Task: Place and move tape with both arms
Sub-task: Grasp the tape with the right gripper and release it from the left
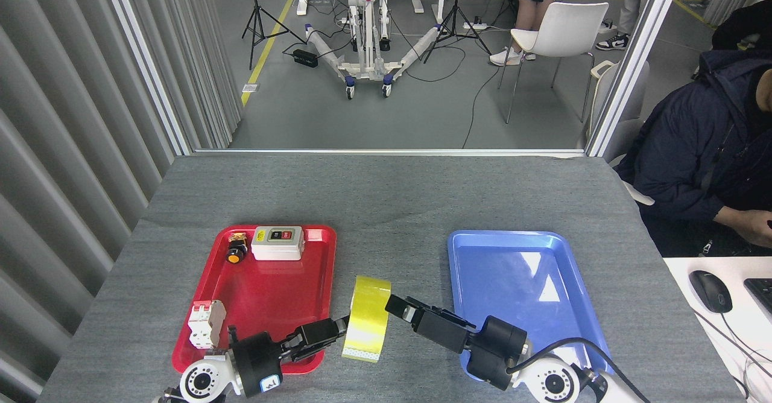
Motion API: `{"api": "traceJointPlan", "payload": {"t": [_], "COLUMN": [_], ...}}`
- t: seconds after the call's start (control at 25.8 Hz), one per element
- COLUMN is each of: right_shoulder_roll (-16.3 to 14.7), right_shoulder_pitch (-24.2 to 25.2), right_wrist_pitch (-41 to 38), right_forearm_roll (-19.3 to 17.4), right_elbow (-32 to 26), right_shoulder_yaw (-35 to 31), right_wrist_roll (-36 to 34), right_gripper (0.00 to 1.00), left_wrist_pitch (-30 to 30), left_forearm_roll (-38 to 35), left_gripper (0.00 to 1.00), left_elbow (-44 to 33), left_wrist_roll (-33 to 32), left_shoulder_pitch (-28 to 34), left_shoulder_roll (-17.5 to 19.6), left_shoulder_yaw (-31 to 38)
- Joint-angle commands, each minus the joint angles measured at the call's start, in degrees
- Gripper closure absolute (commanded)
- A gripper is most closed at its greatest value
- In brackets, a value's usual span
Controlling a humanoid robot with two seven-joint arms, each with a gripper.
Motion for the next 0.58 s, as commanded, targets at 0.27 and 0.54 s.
{"api": "traceJointPlan", "payload": {"t": [0.27, 0.54], "right_shoulder_roll": [1.80, 4.61], "right_shoulder_pitch": [-0.16, -0.24], "right_wrist_pitch": [2.10, 1.83], "right_forearm_roll": [0.70, 4.39], "right_elbow": [0.00, 0.09], "right_shoulder_yaw": [1.79, 1.87], "right_wrist_roll": [0.38, 0.38], "right_gripper": [0.02, 0.11], "left_wrist_pitch": [0.02, -0.15], "left_forearm_roll": [0.00, 0.00], "left_gripper": [0.90, 0.90], "left_elbow": [0.00, 0.00], "left_wrist_roll": [0.01, -0.08], "left_shoulder_pitch": [-0.07, 0.01], "left_shoulder_roll": [0.09, 0.18], "left_shoulder_yaw": [0.62, 0.97]}}
